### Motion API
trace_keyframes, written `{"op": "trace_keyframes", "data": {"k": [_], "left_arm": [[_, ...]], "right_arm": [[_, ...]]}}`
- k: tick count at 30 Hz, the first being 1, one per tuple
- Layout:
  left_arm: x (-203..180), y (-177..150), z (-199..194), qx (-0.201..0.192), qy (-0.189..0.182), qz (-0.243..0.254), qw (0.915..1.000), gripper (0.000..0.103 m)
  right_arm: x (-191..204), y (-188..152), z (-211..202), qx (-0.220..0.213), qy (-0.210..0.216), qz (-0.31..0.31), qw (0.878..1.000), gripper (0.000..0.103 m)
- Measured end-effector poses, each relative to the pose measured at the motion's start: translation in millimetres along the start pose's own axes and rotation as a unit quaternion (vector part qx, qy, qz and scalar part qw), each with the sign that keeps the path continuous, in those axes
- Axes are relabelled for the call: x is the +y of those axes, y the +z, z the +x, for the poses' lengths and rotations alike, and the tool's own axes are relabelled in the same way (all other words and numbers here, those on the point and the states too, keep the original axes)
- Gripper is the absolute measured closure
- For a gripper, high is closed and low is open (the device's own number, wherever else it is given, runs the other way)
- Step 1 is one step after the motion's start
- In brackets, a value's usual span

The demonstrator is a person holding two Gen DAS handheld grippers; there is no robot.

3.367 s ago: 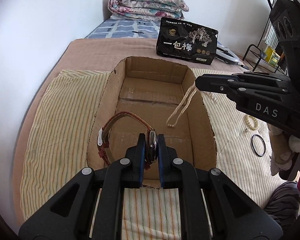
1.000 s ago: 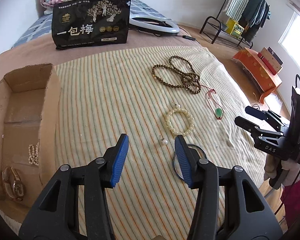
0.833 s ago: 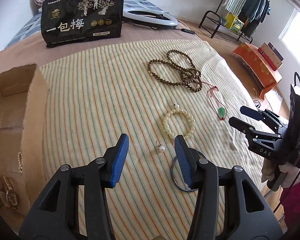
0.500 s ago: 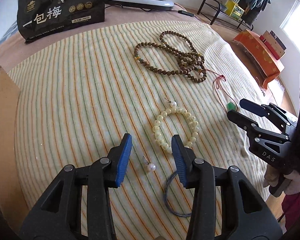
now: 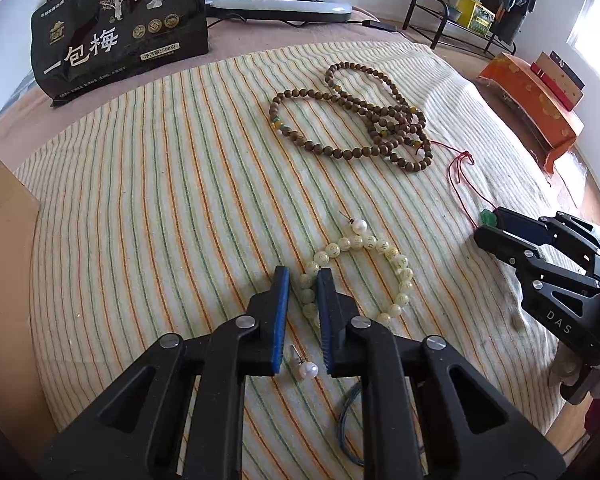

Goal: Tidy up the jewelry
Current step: 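Grasp the white bead bracelet with the left tool while the right tool grasps the green jade pendant, then carry the bracelet with the left tool while the right tool carries the pendant to the box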

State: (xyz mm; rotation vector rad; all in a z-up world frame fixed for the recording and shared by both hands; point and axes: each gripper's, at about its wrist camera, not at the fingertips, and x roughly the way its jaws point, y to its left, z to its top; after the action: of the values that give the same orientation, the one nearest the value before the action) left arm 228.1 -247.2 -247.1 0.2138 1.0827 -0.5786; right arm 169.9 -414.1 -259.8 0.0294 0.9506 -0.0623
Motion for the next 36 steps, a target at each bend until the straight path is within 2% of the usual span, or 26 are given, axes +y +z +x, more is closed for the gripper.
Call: {"op": "trace_keyframes", "data": {"k": [7, 16, 36], "left_arm": [[4, -1, -10, -0.005, -0.002, -0.009, 0.9999, 0.098], [9, -1, -43, -0.034, -0.003, -0.017, 0.9993, 0.098], [32, -13, -118, -0.092, -0.003, -0.045, 0.9948, 0.098]], "right_arm": [[-1, 0, -9, -0.010, -0.001, 0.007, 1.000, 0.075], [3, 3, -35, -0.033, 0.005, 0.010, 0.999, 0.075], [22, 22, -118, -0.108, 0.009, -0.007, 0.994, 0.076]]}}
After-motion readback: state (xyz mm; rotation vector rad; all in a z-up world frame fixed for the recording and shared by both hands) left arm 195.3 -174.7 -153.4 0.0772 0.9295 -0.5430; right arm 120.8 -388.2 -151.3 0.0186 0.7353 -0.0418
